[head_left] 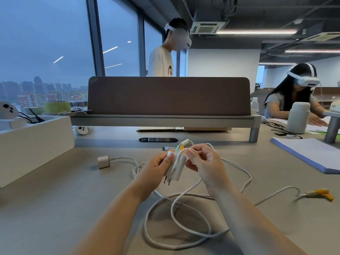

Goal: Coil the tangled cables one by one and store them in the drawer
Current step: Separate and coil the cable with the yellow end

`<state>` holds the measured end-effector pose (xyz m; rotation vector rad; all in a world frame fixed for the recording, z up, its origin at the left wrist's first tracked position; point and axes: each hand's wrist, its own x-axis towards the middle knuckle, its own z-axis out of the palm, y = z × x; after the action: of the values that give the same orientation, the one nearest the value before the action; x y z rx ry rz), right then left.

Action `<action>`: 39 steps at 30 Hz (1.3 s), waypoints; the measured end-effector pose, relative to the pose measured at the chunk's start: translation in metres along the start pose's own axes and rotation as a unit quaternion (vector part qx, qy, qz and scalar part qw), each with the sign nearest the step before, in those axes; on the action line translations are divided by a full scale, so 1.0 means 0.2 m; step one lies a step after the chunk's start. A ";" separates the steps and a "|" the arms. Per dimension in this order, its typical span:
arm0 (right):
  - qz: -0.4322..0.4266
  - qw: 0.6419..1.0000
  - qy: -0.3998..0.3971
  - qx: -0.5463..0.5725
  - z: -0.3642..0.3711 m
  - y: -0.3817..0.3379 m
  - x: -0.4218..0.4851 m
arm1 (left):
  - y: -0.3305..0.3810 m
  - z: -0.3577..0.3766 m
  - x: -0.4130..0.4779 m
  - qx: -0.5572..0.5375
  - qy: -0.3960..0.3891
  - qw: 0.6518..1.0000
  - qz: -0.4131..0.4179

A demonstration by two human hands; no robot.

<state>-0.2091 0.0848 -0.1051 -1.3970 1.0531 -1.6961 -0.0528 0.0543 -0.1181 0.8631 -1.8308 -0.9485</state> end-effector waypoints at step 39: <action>0.156 0.988 -0.015 0.006 0.12 0.04 -0.04 | 0.10 0.12 -0.02 -0.343 0.100 0.929 -0.096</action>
<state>-0.1849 0.0838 -0.1135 -1.1753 1.1750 -1.4457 -0.0766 0.0729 -0.1110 0.6626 -1.1204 -1.4461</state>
